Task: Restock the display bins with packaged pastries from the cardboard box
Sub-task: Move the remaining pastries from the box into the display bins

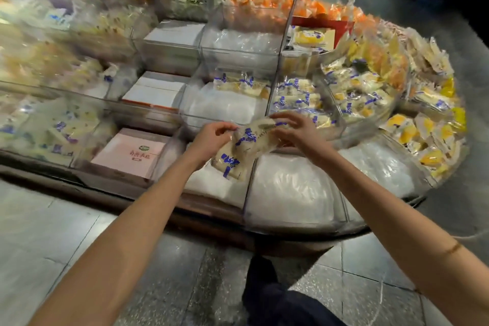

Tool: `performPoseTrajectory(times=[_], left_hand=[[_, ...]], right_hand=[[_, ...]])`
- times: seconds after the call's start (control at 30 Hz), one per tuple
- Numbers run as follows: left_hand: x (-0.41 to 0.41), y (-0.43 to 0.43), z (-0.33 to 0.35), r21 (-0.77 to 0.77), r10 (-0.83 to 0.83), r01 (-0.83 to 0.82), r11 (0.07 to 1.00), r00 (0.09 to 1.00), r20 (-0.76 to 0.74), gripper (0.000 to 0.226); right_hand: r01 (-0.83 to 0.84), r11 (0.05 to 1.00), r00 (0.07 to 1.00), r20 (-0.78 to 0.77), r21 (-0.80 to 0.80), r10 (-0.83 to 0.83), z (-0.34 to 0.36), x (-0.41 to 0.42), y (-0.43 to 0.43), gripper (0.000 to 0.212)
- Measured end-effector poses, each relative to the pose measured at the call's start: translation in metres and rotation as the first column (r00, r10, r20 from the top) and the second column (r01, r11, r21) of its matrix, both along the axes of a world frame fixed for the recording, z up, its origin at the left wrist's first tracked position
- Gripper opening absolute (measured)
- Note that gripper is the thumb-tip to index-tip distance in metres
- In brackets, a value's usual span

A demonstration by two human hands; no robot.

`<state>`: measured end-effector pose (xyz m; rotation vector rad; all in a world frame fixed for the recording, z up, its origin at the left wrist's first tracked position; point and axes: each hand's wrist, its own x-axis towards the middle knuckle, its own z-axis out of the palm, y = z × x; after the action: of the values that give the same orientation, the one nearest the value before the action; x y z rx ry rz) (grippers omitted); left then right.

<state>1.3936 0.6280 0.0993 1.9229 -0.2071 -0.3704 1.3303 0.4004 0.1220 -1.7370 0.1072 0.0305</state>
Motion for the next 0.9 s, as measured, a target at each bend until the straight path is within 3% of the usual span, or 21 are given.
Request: performPoseTrajectory(times=[0.17, 0.47, 0.6, 0.73, 0.9], left_hand=[[0.066, 0.019, -0.003, 0.063, -0.049, 0.052, 0.997, 0.998, -0.049, 0.026], [0.186, 0.046, -0.01, 0.187, -0.006, 0.008, 0.982, 1.0, -0.011, 0.03], [0.231, 0.045, -0.022, 0.298, -0.12, 0.119, 0.947, 0.993, -0.017, 0.031], [0.288, 0.043, -0.034, 0.289, -0.251, 0.245, 0.926, 0.968, -0.014, 0.033], [0.345, 0.018, -0.041, 0.372, -0.547, 0.52, 0.769, 0.836, -0.038, 0.029]], right_hand=[[-0.097, 0.995, 0.991, -0.093, 0.034, 0.1, -0.012, 0.074, 0.006, 0.035], [0.059, 0.997, 0.996, -0.075, 0.043, -0.056, -0.036, 0.175, 0.001, 0.036], [0.075, 0.996, 0.995, -0.066, -0.053, -0.078, -0.048, 0.198, 0.011, 0.039], [0.182, 0.968, 0.979, -0.062, -0.174, -0.196, -0.072, 0.222, 0.018, 0.046], [0.333, 0.917, 0.934, -0.055, -0.22, -0.352, -0.096, 0.233, 0.033, 0.049]])
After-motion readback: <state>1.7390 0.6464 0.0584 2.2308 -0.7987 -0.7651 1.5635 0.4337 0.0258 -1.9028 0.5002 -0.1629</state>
